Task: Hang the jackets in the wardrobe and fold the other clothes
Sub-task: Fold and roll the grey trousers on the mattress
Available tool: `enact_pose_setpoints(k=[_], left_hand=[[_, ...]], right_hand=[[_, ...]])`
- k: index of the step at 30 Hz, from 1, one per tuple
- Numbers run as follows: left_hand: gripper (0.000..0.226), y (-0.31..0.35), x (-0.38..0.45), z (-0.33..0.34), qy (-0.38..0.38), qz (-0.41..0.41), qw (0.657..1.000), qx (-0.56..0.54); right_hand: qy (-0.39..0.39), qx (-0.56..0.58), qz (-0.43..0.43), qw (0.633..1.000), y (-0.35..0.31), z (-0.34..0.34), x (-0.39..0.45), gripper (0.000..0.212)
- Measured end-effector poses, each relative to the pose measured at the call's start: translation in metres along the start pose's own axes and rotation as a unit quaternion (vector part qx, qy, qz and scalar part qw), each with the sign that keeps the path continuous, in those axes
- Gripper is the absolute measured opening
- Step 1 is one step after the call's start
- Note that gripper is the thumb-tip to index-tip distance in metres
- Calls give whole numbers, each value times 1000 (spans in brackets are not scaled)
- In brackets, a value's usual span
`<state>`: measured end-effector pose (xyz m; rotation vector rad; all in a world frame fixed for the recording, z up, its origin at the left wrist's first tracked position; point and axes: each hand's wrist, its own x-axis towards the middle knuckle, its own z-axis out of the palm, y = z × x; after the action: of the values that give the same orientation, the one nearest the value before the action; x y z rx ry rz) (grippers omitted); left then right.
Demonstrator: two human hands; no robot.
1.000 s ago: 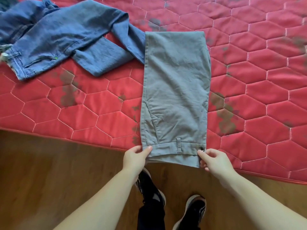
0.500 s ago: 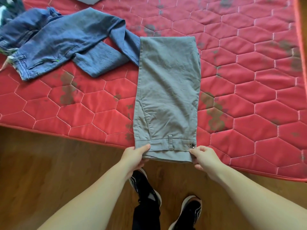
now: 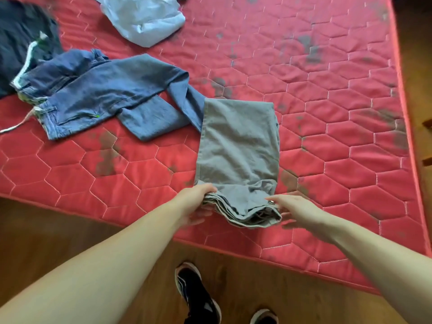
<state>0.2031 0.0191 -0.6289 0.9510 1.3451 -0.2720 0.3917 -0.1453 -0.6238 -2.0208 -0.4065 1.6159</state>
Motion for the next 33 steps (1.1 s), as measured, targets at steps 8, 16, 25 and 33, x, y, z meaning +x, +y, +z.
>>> enact_pose_setpoints(k=[8,16,25,33], left_hand=[[24,56,16,-24,-27,14,998,51],[46,89,67,-49,144,240,941,190],[66,119,118,-31,-62,96,993,-35],[36,207,171,-33,11,186,967,-172]], right_hand=[[55,-165,-144,974,-22,-16,8,55],[28,56,-174,983,-56,-22,57,28],[37,221,-104,969,-78,-70,127,22],[3,365,-123,923,-142,-122,199,81]])
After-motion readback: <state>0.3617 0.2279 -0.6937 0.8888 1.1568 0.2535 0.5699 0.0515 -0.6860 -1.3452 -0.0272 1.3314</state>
